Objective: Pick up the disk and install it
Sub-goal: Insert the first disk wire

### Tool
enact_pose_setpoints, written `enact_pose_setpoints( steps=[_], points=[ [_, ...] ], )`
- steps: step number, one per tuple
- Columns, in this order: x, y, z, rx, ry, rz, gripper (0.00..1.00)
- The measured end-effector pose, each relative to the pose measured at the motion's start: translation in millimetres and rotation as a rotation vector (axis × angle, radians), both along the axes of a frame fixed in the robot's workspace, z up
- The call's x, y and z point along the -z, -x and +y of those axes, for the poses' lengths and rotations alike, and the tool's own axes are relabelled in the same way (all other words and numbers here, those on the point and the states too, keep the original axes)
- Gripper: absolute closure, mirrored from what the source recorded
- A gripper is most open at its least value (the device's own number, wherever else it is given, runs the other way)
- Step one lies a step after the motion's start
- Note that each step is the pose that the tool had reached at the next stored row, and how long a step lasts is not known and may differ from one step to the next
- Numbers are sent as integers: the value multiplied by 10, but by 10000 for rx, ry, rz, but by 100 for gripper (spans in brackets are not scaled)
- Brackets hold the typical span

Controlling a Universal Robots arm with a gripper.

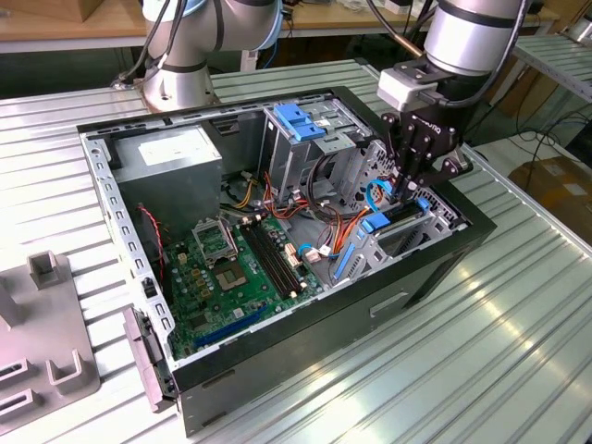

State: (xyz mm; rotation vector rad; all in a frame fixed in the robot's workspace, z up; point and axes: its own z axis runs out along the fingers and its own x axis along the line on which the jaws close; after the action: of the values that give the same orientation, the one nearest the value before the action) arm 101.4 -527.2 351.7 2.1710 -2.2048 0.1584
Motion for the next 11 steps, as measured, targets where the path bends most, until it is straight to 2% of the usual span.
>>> enact_pose_setpoints(
  steps=[8,11],
  points=[
    [-3,0,-17,1,-2,16,84],
    [-3,1,-18,0,-1,59,84]
  ],
)
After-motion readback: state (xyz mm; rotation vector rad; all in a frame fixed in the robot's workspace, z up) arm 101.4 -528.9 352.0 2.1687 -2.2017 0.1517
